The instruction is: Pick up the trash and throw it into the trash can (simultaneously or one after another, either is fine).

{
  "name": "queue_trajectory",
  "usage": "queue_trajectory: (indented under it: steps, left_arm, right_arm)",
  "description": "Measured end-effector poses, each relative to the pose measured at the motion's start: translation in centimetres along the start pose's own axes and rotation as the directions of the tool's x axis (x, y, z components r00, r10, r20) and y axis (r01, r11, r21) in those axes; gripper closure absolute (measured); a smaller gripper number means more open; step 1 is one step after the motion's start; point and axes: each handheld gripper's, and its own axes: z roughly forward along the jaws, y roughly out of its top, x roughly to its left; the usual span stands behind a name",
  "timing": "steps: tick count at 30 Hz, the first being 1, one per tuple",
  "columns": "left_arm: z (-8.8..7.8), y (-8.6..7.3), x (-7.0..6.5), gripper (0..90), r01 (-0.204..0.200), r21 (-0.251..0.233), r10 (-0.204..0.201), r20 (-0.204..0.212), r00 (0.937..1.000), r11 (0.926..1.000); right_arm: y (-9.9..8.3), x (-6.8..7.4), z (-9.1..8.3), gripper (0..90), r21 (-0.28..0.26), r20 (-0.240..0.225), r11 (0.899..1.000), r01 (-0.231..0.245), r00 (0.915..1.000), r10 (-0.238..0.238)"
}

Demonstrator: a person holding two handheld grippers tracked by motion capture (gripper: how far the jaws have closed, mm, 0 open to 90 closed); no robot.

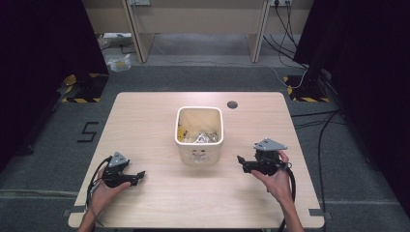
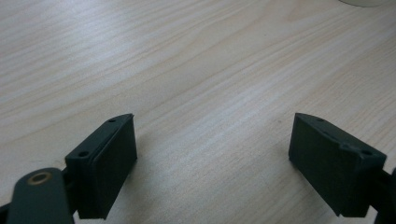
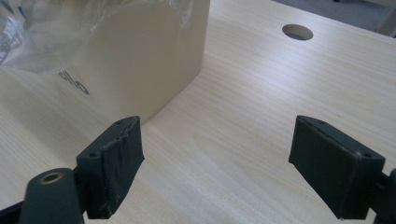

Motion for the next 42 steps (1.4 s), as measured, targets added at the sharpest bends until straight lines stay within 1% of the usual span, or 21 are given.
queue_trajectory:
  steps: [7, 16, 24, 28, 29, 34, 38, 42]
  left_arm:
    - [0.0, 0.0, 0.0, 14.1, 0.0, 0.0, 0.0, 0.0, 1.0, 1.0]
    - [0.0, 0.0, 0.0, 14.1, 0.001, 0.0, -0.001, 0.0, 1.0, 1.0]
    - [0.0, 0.0, 0.0, 14.1, 0.0, 0.0, 0.0, 0.0, 1.0, 1.0]
    - [0.0, 0.0, 0.0, 14.1, 0.0, 0.0, 0.0, 0.0, 1.0, 1.0]
    - [0.0, 0.0, 0.0, 14.1, 0.001, 0.0, -0.001, 0.0, 1.0, 1.0]
    - [0.0, 0.0, 0.0, 14.0, 0.001, 0.0, -0.001, 0.0, 1.0, 1.0]
    - [0.0, 0.0, 0.0, 14.0, 0.001, 0.0, -0.001, 0.0, 1.0, 1.0]
    - [0.0, 0.0, 0.0, 14.1, 0.001, 0.0, -0.001, 0.0, 1.0, 1.0]
  right_arm:
    - [-0.9, 0.4, 0.1, 17.4, 0.02, -0.005, 1.0, -0.006, 1.0, 0.006]
    - [-1.9, 0.7, 0.1, 17.3, 0.034, -0.006, 0.999, -0.014, 0.9999, 0.014]
    - [-2.3, 0.9, 0.1, 16.8, 0.046, -0.005, 0.999, -0.022, 0.9997, 0.022]
    - [-2.7, 1.0, 0.1, 16.7, 0.05, -0.003, 0.998, -0.025, 0.9997, 0.026]
    - [-3.2, 1.1, -0.1, 16.5, 0.058, -0.003, 0.998, -0.025, 0.9997, 0.025]
    - [-4.2, 1.0, -0.2, 16.4, 0.07, 0.0, 0.997, -0.044, 0.999, 0.044]
    - [-4.8, 1.0, -0.1, 16.2, 0.084, 0.008, 0.995, -0.055, 0.9985, 0.054]
    - [-5.3, 1.2, -0.2, 16.3, 0.092, 0.002, 0.994, -0.058, 0.9983, 0.058]
